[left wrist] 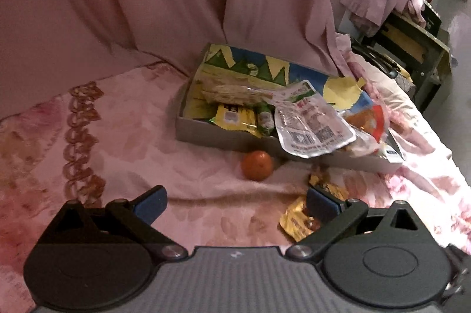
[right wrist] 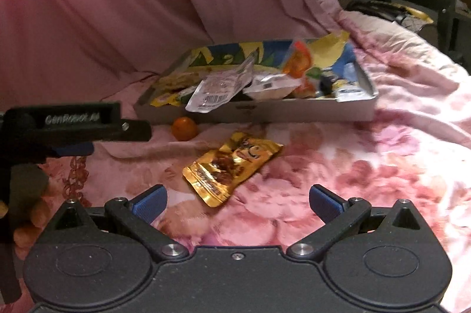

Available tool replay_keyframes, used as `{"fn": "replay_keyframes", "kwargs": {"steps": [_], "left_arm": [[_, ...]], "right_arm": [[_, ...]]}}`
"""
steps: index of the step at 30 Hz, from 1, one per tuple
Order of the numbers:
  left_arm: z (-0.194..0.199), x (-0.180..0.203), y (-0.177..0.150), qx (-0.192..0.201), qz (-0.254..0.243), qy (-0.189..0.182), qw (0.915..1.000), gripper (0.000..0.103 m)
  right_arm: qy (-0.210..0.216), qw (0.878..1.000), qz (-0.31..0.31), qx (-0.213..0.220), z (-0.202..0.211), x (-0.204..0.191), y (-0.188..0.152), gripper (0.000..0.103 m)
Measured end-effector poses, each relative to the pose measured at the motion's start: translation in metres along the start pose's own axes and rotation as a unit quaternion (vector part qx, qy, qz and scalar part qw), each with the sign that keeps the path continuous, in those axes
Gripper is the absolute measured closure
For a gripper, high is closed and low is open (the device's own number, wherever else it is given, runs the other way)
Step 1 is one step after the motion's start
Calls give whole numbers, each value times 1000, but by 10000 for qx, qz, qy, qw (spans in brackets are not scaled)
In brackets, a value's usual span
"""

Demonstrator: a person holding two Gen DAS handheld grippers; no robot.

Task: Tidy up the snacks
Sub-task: 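Close the left tool on the orange while the right tool grasps the gold meat pouch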

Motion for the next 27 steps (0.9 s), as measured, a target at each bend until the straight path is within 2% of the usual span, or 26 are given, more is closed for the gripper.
{"fn": "replay_keyframes", "kwargs": {"steps": [4,12,19,22,27], "left_arm": [[-18,-13,0,47,111,-214,9997,0],[-49,-16,3,45,-197,-406,9990,2],[-57,-12,6,115,-133,-721,9972,12],[-59,-5,6,112,-290,-820,9961,21],[-67,-5,5,52,-51,-991,9950,35]], "right_arm": [[53,9999,129,17,-19,-15,-4,1],[-131,9998,116,32,-49,-22,-3,1],[-314,9992,213,132,-68,-26,-1,1],[-376,9987,284,204,-71,-30,1,1],[-505,9950,728,458,-71,-41,2,1]]}}
Point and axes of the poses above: each gripper's, at about its wrist camera, not at the fingertips, and z roughly against the way its jaws point, x to its right, y to its top, the point moved 7 cm from there along -z, roughly the way its jaws point, and after that the axes turned 12 degrees about -y, right-handed, at the moved point
